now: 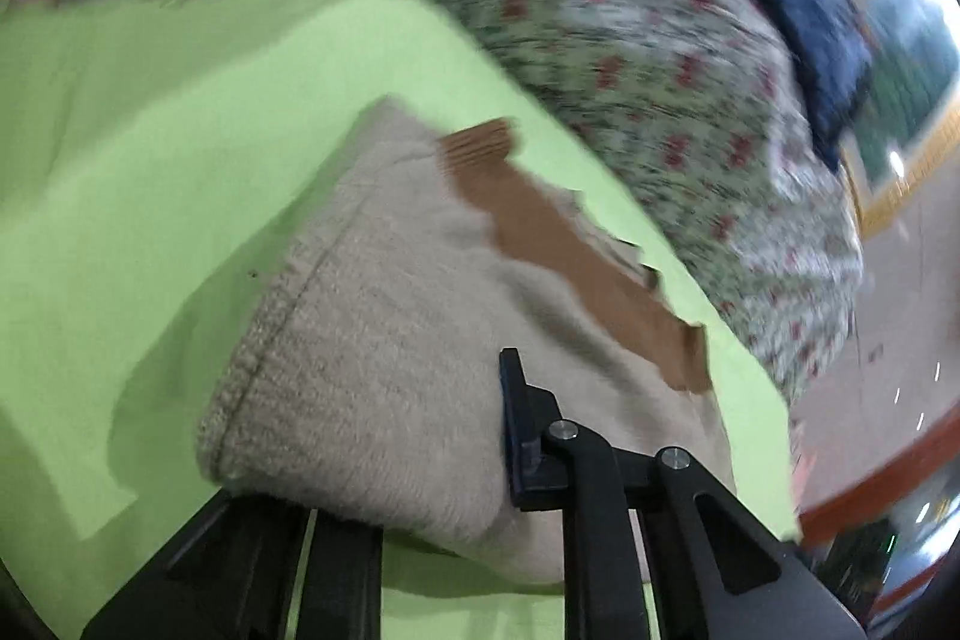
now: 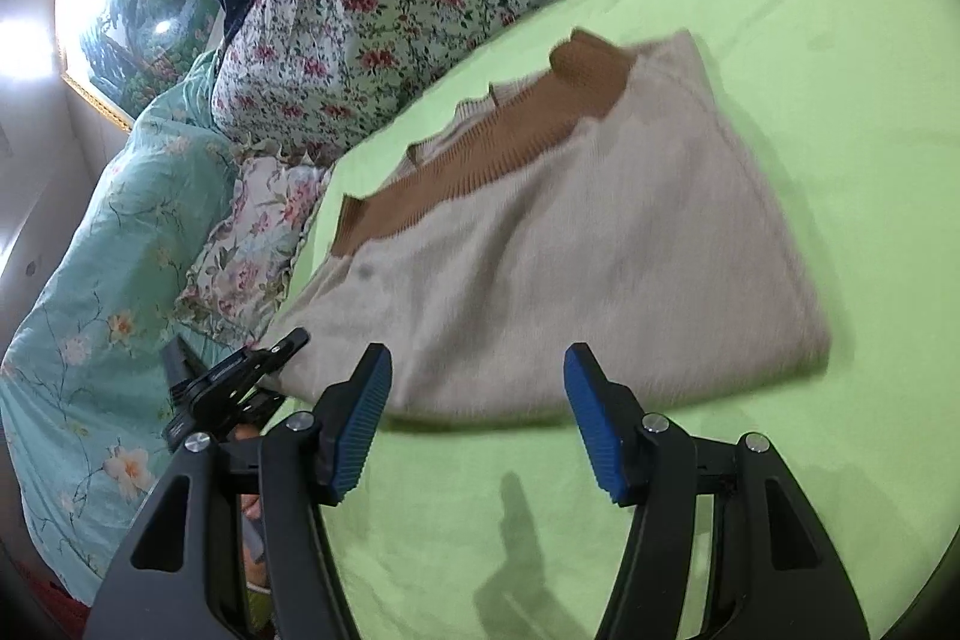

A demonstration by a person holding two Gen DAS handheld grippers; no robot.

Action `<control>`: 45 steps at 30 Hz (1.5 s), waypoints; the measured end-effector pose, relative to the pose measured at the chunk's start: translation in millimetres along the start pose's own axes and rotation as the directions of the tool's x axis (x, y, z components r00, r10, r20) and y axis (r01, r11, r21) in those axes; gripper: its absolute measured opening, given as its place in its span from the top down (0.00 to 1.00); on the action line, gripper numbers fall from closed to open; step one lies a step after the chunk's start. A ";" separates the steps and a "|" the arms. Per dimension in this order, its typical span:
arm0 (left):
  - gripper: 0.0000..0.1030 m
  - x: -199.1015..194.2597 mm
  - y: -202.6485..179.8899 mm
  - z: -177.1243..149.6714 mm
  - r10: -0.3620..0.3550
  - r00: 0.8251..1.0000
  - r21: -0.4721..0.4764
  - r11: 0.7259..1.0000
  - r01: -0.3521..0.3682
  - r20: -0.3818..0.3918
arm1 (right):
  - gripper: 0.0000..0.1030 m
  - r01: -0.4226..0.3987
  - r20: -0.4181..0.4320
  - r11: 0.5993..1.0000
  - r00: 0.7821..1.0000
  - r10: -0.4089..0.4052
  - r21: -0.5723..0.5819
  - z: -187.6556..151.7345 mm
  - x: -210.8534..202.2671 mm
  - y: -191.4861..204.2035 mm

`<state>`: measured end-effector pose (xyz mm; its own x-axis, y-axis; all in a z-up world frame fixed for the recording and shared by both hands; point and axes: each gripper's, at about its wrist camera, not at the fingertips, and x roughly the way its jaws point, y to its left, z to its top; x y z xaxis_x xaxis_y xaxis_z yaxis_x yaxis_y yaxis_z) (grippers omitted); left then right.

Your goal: Fold small clothes

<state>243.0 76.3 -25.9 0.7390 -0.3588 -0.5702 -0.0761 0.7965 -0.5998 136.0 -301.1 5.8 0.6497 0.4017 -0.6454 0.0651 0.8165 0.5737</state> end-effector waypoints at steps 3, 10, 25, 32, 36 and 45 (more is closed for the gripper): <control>0.90 -4.8 -44.0 2.1 -0.025 1.000 0.144 0.989 0.024 0.006 | 0.41 -0.047 0.004 0.999 0.999 0.047 -0.001 24.7 0.3 -3.7; 0.91 7.7 -151.9 -28.2 -0.097 0.994 0.461 0.881 0.109 -0.049 | 0.41 -0.189 -0.075 0.979 0.978 0.194 0.072 81.2 34.4 -17.0; 0.94 34.5 -139.3 -68.0 -0.045 0.983 0.486 0.865 0.127 -0.178 | 0.37 -0.257 -0.226 0.963 0.937 0.267 0.075 121.1 128.4 -0.6; 0.48 13.0 -109.7 -55.5 -0.042 0.989 0.396 0.913 0.097 -0.144 | 0.36 -0.282 -0.236 0.955 0.926 0.295 0.090 111.4 140.7 13.5; 0.36 16.6 -125.9 -59.8 0.058 0.995 0.486 0.874 -0.009 -0.087 | 0.36 -0.282 -0.232 0.955 0.927 0.296 0.089 110.2 138.3 19.3; 0.34 -7.7 -86.2 -62.1 0.127 0.991 0.397 0.912 -0.104 -0.031 | 0.35 -0.287 -0.222 0.956 0.930 0.293 0.060 103.8 118.3 32.0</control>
<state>202.3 -19.8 -4.7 0.7020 -0.2695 -0.6592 0.1194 0.9571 -0.2641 293.5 -270.5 0.1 0.4552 0.7047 -0.5443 -0.0785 0.6407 0.7638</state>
